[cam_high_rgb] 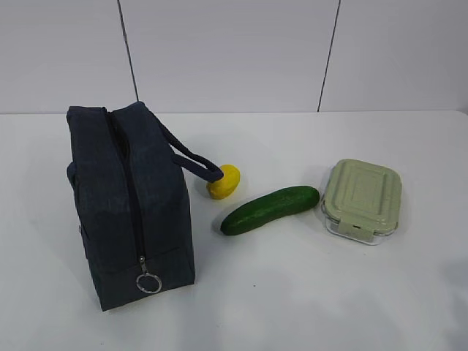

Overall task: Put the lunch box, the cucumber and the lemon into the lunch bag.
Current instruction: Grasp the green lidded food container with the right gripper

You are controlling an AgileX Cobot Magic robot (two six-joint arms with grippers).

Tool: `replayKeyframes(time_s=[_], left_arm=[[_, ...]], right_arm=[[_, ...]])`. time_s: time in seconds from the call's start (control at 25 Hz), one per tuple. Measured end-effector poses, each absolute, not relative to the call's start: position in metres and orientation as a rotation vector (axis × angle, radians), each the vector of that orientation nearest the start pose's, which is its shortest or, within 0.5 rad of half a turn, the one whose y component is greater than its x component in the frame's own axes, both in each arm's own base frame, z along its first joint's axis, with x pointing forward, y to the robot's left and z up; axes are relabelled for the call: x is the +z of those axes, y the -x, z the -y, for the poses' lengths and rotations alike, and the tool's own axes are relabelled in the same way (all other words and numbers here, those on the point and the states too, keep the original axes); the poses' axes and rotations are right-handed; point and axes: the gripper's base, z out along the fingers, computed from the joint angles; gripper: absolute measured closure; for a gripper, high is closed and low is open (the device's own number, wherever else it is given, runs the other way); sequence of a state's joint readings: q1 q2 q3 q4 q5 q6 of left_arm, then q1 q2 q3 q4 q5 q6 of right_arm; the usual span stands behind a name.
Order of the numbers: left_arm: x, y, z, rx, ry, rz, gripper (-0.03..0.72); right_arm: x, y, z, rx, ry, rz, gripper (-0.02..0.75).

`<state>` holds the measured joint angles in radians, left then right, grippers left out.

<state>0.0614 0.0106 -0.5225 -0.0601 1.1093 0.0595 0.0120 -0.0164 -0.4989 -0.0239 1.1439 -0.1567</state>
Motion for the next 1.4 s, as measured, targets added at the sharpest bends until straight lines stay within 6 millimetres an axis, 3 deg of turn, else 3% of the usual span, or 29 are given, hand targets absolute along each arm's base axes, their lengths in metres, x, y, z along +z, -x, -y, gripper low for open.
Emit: replayKeyframes(time_s=[1.16,1.4], left_arm=[[0.28,0.008,0.005,0.001,-0.003,-2.079,0.453],[0.28,0.008,0.005,0.001,-0.003,-2.079,0.453]], right_arm=[[0.27,0.011,0.003,-0.116,0.159,-2.11,0.177],[0.287,0.016,0.003,-0.072,0.08,-2.097,0.177]])
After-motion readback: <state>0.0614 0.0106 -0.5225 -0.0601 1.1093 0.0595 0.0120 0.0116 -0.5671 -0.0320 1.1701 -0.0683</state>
